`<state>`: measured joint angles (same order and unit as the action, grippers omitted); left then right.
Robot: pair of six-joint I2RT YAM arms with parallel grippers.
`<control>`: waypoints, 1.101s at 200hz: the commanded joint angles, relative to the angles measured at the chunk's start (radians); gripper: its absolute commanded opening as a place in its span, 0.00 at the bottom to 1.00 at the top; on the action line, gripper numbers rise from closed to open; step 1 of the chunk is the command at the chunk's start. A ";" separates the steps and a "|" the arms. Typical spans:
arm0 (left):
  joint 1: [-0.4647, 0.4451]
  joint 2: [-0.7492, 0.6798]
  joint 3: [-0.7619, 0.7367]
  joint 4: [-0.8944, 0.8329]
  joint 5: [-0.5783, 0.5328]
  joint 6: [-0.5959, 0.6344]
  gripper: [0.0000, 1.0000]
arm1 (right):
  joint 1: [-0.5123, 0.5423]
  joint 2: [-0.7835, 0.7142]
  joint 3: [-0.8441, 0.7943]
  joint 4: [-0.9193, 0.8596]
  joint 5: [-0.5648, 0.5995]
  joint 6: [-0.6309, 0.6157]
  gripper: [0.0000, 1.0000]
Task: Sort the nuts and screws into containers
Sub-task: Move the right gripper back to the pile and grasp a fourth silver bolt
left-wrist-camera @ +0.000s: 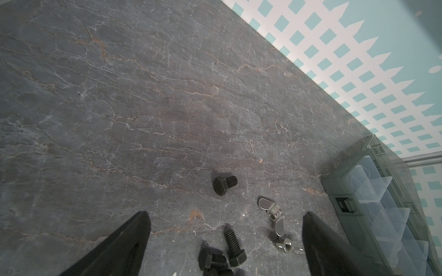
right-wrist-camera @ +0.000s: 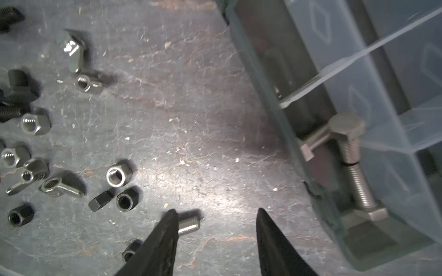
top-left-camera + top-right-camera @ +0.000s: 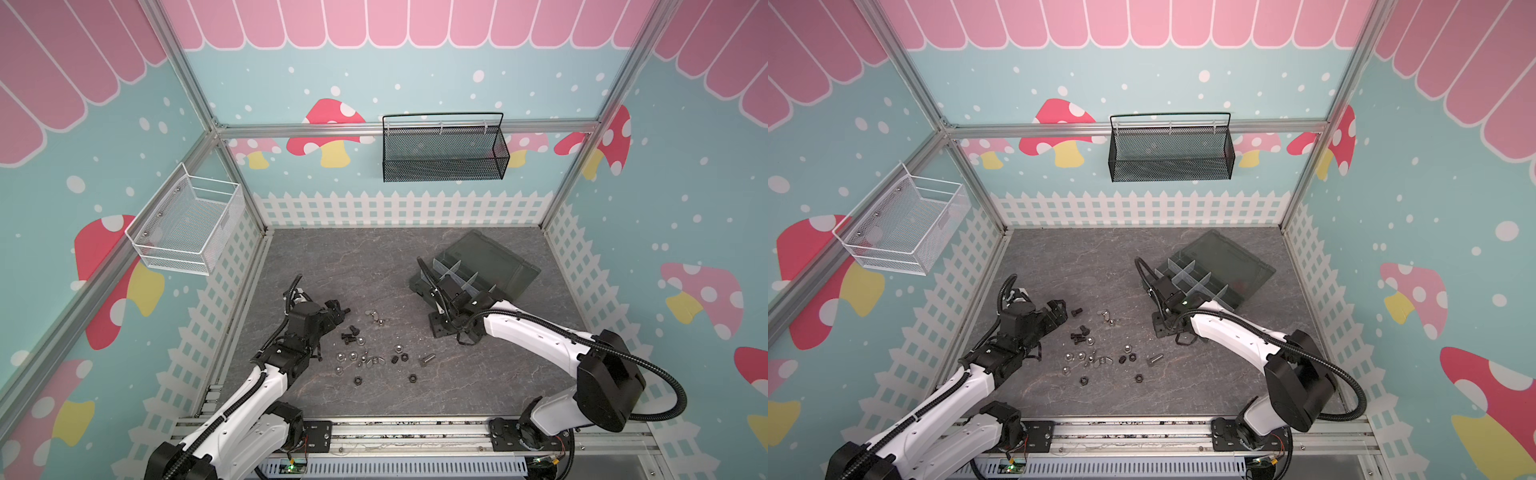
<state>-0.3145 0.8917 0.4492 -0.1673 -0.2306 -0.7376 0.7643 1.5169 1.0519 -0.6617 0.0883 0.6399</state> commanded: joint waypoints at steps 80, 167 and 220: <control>0.008 -0.034 -0.044 -0.003 0.013 -0.015 1.00 | 0.173 0.126 0.053 -0.076 -0.018 0.246 0.71; 0.012 -0.046 -0.046 -0.009 0.017 -0.012 1.00 | 0.194 0.217 0.123 -0.122 0.033 0.265 0.82; 0.015 -0.040 -0.046 -0.009 0.019 -0.010 1.00 | 0.194 0.244 0.127 -0.127 0.051 0.276 0.83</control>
<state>-0.3077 0.8574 0.4118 -0.1673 -0.2157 -0.7372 0.9508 1.7405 1.1599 -0.7563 0.1085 0.8783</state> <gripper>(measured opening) 0.991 0.826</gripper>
